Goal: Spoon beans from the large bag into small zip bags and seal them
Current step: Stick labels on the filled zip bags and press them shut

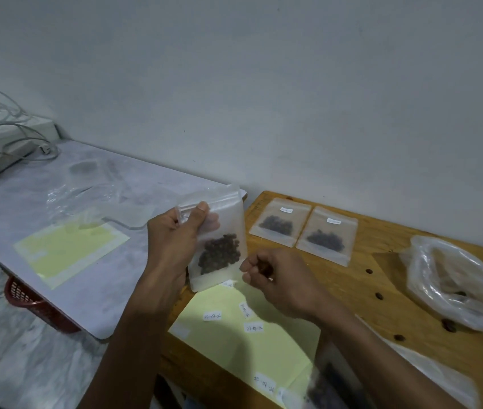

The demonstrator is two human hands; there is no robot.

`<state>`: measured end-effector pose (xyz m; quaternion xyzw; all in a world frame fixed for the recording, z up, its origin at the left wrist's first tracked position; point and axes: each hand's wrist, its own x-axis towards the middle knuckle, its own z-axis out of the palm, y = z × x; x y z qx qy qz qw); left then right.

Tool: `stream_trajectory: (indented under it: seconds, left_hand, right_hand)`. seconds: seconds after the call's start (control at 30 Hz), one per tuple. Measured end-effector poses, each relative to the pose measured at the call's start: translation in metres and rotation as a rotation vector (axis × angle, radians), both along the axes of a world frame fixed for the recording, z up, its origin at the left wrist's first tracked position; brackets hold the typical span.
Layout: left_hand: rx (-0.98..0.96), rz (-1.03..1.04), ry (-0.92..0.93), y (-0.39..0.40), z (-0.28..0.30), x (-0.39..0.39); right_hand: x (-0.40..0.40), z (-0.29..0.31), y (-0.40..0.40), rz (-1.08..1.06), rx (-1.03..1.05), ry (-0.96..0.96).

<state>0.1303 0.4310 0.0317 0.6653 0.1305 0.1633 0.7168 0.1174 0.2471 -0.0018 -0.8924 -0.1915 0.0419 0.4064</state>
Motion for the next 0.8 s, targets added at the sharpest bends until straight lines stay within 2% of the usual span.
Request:
stream_trajectory:
  seconds: [0.1,0.17,0.4,0.53,0.7,0.8]
  left_hand:
    - [0.023,-0.006,0.012,-0.003,-0.002,0.0]
    - [0.038,-0.004,0.01,-0.004,-0.003,0.0]
    - [0.043,-0.012,0.0,0.0,-0.005,-0.001]
    - [0.033,-0.018,-0.002,0.0,-0.006,-0.003]
    - [-0.002,-0.046,0.022,-0.003,-0.005,-0.005]
    - [-0.035,-0.094,0.048,-0.01,-0.006,-0.006]
  right_hand:
    - [0.0,-0.007,0.001,0.033,-0.292,0.091]
    - [-0.002,-0.013,0.005,0.021,-0.32,0.138]
    - [-0.001,-0.024,0.013,0.079,-0.314,0.065]
    - [-0.004,-0.027,0.01,0.086,-0.18,0.035]
    - [-0.009,-0.019,0.001,-0.095,0.273,0.1]
    - [-0.007,0.001,-0.003,-0.156,0.363,0.051]
